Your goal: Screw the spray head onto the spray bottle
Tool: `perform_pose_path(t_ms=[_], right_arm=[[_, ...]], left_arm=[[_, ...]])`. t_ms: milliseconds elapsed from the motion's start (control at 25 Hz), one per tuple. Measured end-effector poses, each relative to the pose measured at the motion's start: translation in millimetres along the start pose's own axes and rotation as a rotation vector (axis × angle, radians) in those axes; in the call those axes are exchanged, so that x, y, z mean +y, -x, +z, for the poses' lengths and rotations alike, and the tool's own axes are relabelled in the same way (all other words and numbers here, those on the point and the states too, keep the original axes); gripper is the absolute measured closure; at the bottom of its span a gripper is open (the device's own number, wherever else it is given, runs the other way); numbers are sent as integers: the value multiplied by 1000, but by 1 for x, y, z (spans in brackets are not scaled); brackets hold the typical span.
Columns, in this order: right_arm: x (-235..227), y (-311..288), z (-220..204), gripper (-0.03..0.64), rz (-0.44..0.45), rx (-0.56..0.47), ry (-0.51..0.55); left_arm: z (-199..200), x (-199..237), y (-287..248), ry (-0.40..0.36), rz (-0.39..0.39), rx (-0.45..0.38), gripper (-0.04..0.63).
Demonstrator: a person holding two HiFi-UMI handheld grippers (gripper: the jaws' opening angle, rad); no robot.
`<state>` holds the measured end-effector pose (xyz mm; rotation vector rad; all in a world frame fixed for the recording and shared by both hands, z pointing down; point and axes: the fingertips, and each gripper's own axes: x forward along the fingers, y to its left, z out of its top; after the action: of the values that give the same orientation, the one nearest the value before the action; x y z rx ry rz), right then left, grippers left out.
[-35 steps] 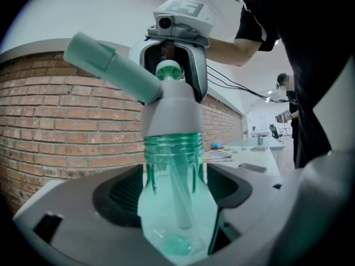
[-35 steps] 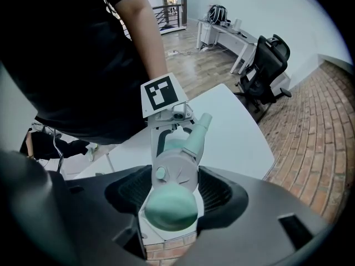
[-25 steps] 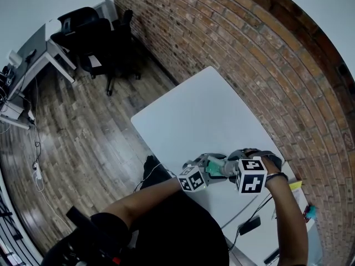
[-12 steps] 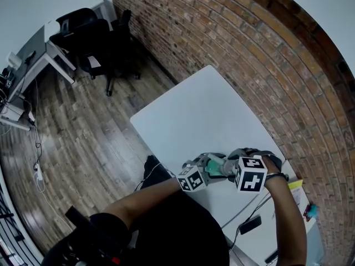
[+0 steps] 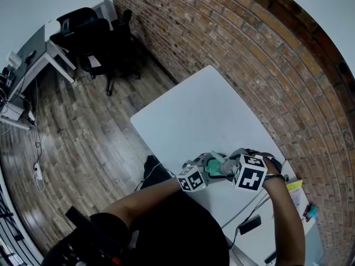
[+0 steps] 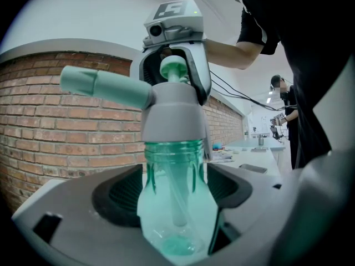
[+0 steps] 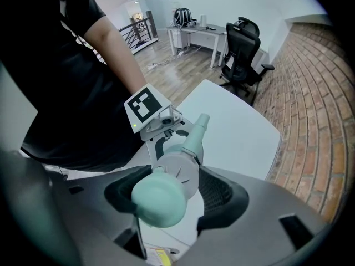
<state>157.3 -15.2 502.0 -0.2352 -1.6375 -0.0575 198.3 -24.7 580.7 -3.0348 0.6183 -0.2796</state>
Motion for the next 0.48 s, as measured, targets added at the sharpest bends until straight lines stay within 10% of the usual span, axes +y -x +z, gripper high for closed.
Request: perform_pose_path(t_ms=[480], right_arm=[[-6, 3, 3, 351, -36, -59, -256]], left_arm=[[1, -1, 2, 3, 4, 2, 242]])
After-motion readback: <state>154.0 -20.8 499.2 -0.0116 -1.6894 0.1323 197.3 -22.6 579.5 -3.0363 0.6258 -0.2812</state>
